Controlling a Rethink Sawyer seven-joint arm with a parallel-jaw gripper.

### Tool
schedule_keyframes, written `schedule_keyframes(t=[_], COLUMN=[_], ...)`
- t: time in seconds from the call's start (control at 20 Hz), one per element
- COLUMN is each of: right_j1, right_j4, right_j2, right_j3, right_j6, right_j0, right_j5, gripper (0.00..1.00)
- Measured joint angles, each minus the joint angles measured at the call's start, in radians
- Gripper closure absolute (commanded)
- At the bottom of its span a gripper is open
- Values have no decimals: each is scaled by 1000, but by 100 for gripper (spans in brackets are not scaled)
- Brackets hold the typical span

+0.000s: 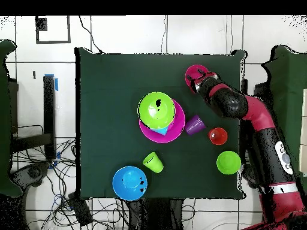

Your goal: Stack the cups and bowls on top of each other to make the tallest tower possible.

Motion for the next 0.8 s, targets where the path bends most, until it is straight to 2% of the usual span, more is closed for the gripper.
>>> schedule_keyframes(t=[0.25, 0.8], right_j1=[20, 7], right_j4=[-6, -50], right_j2=[0, 0], right_j3=[4, 39], right_j6=[0, 0], right_j0=[4, 7], right_j5=[-16, -53], gripper=[0, 0])
